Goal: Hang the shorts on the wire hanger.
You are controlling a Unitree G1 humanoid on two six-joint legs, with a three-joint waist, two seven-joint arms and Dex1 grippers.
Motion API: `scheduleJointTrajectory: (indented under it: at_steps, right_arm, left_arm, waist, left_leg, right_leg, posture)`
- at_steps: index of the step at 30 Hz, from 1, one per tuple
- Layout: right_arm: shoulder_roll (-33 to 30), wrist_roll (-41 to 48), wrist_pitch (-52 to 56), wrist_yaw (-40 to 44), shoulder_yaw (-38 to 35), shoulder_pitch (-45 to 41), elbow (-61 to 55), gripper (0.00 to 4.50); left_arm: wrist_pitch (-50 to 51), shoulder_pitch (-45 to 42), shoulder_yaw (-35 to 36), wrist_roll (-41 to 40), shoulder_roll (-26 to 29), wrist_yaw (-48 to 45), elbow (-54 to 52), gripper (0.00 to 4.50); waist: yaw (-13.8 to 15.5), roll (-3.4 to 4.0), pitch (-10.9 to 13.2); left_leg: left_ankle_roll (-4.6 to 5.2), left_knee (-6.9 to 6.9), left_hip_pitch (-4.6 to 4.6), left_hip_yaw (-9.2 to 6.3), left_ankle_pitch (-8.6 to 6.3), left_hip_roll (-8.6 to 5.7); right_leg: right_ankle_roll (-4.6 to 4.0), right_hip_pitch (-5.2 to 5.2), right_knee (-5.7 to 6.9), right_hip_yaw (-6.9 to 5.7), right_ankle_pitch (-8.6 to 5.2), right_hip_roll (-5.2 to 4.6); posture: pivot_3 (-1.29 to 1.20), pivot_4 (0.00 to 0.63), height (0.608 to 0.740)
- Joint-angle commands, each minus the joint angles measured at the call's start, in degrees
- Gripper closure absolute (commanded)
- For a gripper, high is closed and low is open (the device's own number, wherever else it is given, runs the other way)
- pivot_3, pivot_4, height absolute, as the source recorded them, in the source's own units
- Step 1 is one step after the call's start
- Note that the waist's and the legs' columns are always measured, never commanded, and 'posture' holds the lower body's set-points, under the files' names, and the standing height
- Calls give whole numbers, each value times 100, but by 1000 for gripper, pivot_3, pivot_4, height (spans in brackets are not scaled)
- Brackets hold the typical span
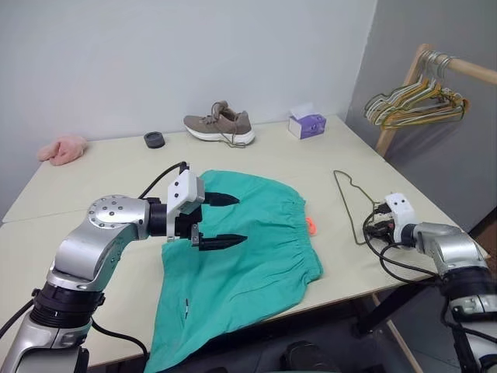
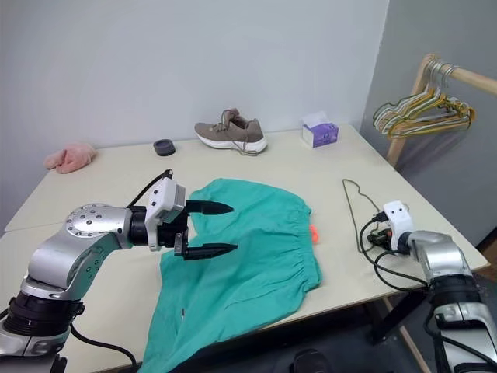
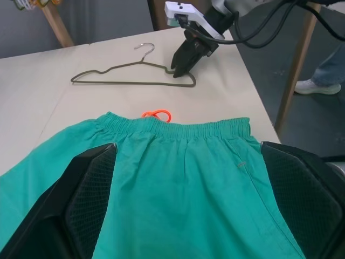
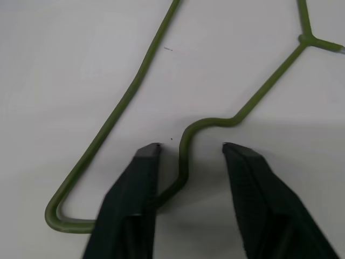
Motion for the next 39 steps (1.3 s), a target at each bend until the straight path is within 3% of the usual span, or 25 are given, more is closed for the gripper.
scheduleJointTrajectory:
  at_steps: [1,3,10,19,27,34,39]
  right_arm:
    - [-148,-424,-139,44,273,-24,967,3908]
    - [-191,-498,-355,157,343,-157,1161,4476]
    - [-424,-925,-1637,472,719,-257,679,4476]
    - [-1071,-1680,-3766,905,1132,-119,-941,4476]
    - [-1112,-2164,-5184,889,1245,-519,-1663,4476]
    - [-1109,-2629,-7029,755,1489,-784,-2036,4476]
    - [-914,-2716,-7647,715,1605,-945,-2142,4476]
  left_arm:
    - [-60,-63,143,3,1,77,-51,0]
    - [-12,-5,202,-23,19,106,-41,0]
    - [-76,76,504,155,22,477,467,0]
    - [-21,-416,1002,153,76,683,1629,0]
    - [391,-701,1023,12,156,263,2259,0]
    - [769,-524,813,-8,404,-369,2314,0]
    - [991,-436,616,-34,514,-751,2228,0]
  waist:
    - [8,3,-4]
    - [18,-2,-8]
    - [21,17,4]
    - [-37,117,68]
    - [-132,122,72]
    - [-162,124,73]
    - [-164,124,73]
  left_leg:
    - [0,0,2,-7,0,2]
    - [7,1,0,-4,-4,1]
    - [19,1,-4,-1,-14,-1]
    - [16,-2,-74,13,-15,0]
    - [16,0,-85,8,-15,1]
    - [16,-3,-87,4,-15,2]
    - [15,0,-85,5,-14,1]
  right_leg:
    - [3,10,-26,-6,17,0]
    - [10,20,-48,-3,26,-1]
    - [22,24,-68,0,33,-5]
    - [24,-68,-35,11,33,-5]
    - [24,-78,-31,7,33,-4]
    - [23,-83,-29,5,33,-4]
    - [22,-82,-26,8,33,-4]
  posture:
    - [-280,0,740]
    - [-281,0,740]
    - [-282,0,740]
    - [-286,0,740]
    - [-296,0,740]
    - [-301,0,740]
    - [-301,0,740]
